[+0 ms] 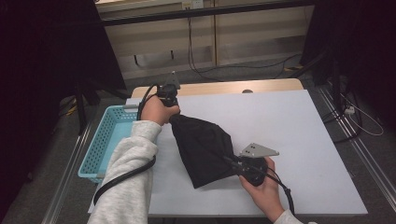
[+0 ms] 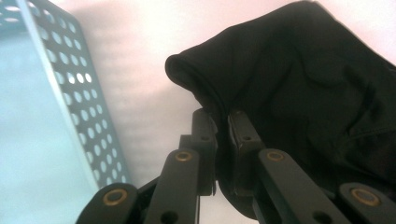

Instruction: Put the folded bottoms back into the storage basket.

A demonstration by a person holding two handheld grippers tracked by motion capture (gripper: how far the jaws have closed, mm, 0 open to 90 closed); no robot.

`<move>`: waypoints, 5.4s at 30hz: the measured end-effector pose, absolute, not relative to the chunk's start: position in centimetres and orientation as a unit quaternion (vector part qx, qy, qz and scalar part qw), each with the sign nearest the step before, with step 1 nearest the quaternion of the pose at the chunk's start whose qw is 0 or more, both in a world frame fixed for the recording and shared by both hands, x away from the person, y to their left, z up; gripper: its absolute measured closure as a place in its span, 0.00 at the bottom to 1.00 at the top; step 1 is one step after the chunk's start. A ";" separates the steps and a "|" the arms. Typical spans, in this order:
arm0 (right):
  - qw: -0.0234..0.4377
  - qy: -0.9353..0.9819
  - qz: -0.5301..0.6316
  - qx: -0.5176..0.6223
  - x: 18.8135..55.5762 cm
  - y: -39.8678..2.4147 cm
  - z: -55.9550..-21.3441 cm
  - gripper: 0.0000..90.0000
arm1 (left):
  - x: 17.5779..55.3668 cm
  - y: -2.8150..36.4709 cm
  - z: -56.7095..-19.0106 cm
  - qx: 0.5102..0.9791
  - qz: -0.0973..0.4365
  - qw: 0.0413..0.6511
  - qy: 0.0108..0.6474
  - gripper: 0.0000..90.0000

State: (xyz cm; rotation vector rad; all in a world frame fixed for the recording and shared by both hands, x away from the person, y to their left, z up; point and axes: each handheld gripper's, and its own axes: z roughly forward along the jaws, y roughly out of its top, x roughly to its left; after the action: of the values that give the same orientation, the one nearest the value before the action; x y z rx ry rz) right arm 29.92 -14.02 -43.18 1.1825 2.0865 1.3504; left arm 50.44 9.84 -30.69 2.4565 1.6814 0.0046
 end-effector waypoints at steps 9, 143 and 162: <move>0.203 0.742 0.492 0.408 30.0 -13.4 -42.0 0.90 | 50.6 10.8 -29.1 0.821 0.008 0.083 0.565 0.92; 0.172 0.734 0.590 0.289 32.8 4.4 -35.1 0.90 | 51.7 28.4 -17.8 0.754 0.082 0.102 0.643 0.93; 0.179 0.751 0.556 0.309 34.8 9.4 -37.7 0.56 | 53.4 32.9 -22.2 0.739 0.143 0.117 0.648 0.64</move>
State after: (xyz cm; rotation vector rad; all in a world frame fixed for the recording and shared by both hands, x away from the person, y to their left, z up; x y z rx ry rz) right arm 34.83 9.44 -37.74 0.8739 2.1230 1.5710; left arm 53.36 32.90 -22.16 2.1626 1.8961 0.4199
